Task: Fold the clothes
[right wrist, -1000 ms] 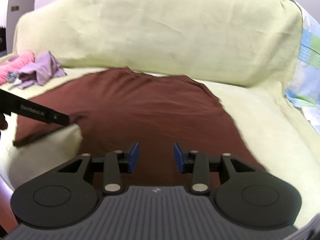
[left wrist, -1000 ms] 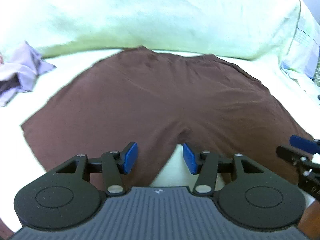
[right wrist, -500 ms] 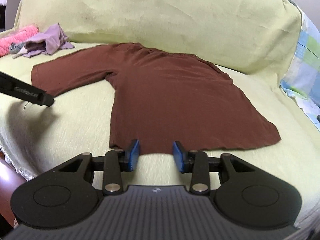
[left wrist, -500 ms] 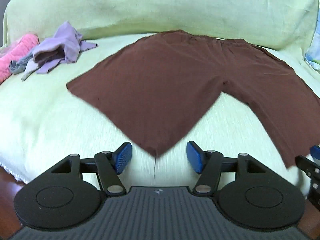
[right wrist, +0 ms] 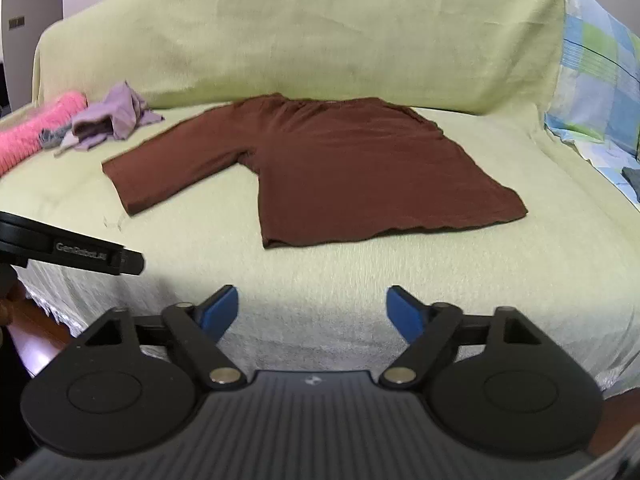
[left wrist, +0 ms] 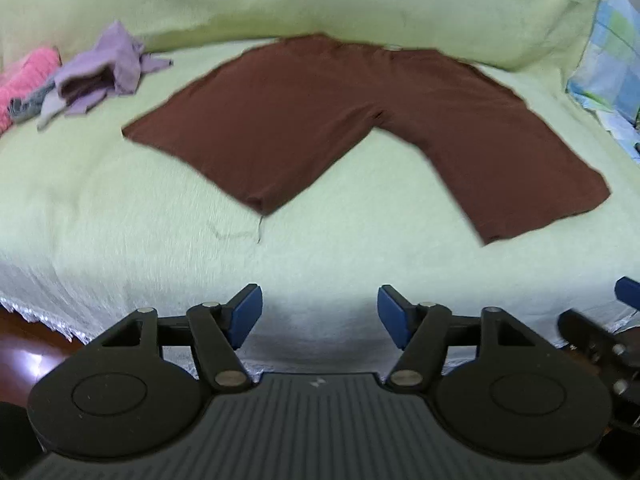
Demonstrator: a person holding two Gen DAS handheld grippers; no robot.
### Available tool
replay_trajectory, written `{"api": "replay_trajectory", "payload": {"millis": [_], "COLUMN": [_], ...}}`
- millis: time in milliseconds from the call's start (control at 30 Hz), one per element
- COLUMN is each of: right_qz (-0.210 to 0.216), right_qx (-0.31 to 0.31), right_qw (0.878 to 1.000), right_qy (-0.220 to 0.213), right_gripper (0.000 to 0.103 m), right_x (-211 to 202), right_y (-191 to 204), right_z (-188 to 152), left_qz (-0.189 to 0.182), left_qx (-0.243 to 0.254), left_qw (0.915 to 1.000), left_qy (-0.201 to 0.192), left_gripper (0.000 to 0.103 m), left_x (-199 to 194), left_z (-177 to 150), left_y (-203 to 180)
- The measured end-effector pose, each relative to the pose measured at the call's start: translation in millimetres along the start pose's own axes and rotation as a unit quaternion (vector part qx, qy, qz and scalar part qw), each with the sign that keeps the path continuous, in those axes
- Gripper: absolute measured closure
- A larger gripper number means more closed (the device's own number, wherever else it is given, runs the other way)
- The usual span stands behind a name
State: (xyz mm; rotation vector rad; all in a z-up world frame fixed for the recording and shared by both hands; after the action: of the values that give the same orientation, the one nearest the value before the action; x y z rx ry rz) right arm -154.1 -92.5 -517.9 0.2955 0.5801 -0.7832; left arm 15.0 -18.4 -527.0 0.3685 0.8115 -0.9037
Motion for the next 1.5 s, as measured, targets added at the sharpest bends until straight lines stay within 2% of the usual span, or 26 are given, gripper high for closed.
{"api": "replay_trajectory", "payload": {"millis": [67, 133, 200, 367, 533, 667, 767, 1067, 1233, 1367, 1500], "right_qz": [0.001, 0.002, -0.002, 0.004, -0.018, -0.022, -0.025, -0.037, -0.036, -0.035, -0.024], "right_qx": [0.008, 0.017, 0.027, 0.040, 0.068, 0.086, 0.078, 0.035, 0.006, 0.032, 0.075], "right_qw": [1.000, 1.000, 0.999, 0.998, 0.995, 0.993, 0.993, 0.993, 0.988, 0.985, 0.984], "right_qy": [-0.006, -0.016, -0.030, -0.055, -0.068, -0.078, -0.081, -0.111, -0.152, -0.163, -0.163], "right_gripper": [0.012, 0.003, 0.002, 0.002, 0.002, 0.001, 0.001, 0.001, 0.001, 0.001, 0.001], "right_x": [-7, -15, -25, -47, -67, -84, -92, -117, -135, -142, -140], "right_y": [0, -1, -2, 0, 0, 0, 2, 19, 27, 25, 22], "right_z": [3, 7, 9, 15, 24, 36, 44, 69, 82, 89, 92], "left_qz": [-0.006, -0.015, -0.017, -0.007, 0.015, 0.035, 0.047, 0.045, 0.062, 0.098, 0.097], "left_qx": [-0.005, -0.012, -0.011, -0.006, -0.023, -0.024, -0.028, -0.059, -0.033, 0.020, 0.043], "left_qw": [0.9999, 0.9997, 0.9996, 0.9992, 0.9984, 0.9963, 0.9942, 0.9884, 0.9869, 0.9832, 0.9814], "left_qy": [-0.011, -0.014, -0.020, -0.038, -0.049, -0.075, -0.092, -0.133, -0.145, -0.153, -0.160], "left_gripper": [0.022, 0.021, 0.021, 0.020, 0.006, 0.003, 0.002, 0.002, 0.002, 0.002, 0.001], "left_x": [-16, -29, -40, -66, -93, -117, -135, -178, -194, -198, -193], "left_z": [3, 1, 0, -1, -2, 4, 11, 23, 28, 38, 50], "left_y": [-5, -9, -13, -15, -10, -5, 0, 14, 18, 15, 14]}}
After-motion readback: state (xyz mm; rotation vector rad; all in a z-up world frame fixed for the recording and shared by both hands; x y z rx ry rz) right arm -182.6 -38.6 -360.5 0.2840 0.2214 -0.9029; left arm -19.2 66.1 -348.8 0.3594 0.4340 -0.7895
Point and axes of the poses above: each gripper's, at about its wrist camera, not at the fingertips, and x roughly the way its jaws point, y to its left, z to its top, the point moved 10 cm from there along x, roughly the way its jaws point
